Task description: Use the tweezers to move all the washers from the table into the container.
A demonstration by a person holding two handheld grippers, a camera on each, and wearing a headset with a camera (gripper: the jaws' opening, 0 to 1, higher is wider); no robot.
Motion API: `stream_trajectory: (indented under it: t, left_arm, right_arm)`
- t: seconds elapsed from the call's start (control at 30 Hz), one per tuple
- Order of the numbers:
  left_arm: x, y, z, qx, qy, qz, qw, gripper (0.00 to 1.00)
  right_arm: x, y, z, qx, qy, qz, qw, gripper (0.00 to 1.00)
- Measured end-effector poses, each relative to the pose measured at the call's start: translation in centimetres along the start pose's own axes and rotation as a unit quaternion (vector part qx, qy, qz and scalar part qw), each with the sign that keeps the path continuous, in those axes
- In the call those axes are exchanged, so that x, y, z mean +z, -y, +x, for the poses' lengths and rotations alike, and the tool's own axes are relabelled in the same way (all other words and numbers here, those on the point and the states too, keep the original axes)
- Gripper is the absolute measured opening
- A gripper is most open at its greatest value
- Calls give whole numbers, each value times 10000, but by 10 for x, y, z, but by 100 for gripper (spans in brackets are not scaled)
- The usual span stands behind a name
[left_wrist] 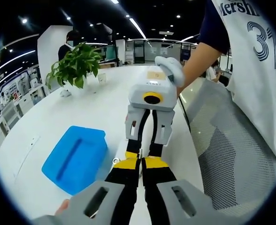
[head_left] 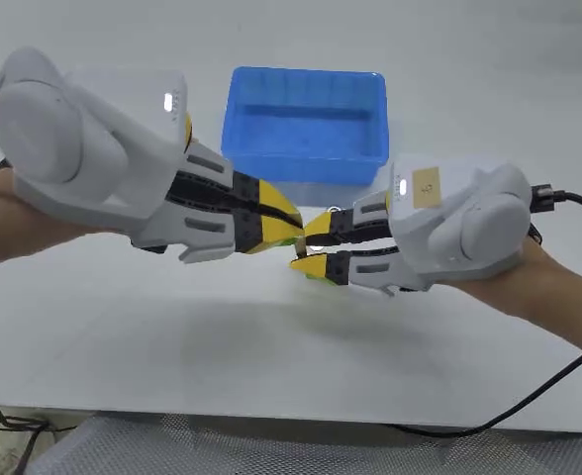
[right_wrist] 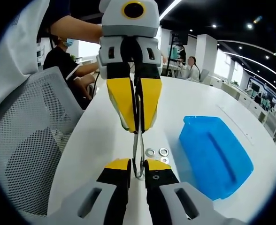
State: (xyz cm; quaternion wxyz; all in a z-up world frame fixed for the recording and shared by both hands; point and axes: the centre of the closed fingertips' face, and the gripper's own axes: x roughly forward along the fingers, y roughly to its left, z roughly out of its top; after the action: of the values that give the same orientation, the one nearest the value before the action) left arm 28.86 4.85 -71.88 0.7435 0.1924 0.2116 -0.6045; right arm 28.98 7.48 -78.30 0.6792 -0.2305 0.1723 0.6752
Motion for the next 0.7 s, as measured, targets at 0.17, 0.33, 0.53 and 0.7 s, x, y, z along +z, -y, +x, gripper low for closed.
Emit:
stream_trajectory:
  t: [0.17, 0.33, 0.53, 0.7]
  left_arm:
    - [0, -4, 2, 13, -55, -119, 9999, 6]
    - [-2, -2, 4, -59, -87, -140, 9998, 6]
    - [-1, -1, 6, -73, -64, -54, 9999, 6]
    - [-1, -1, 6, -69, -87, 73, 9999, 6]
  right_arm:
    - [-1, 2, 0, -18, -22, 61, 10000, 11]
    - [-1, 1, 0, 3, -31, 115, 9999, 10]
    - [-2, 1, 0, -4, -48, 130, 9999, 10]
    - [-2, 1, 0, 10, -63, 145, 9999, 10]
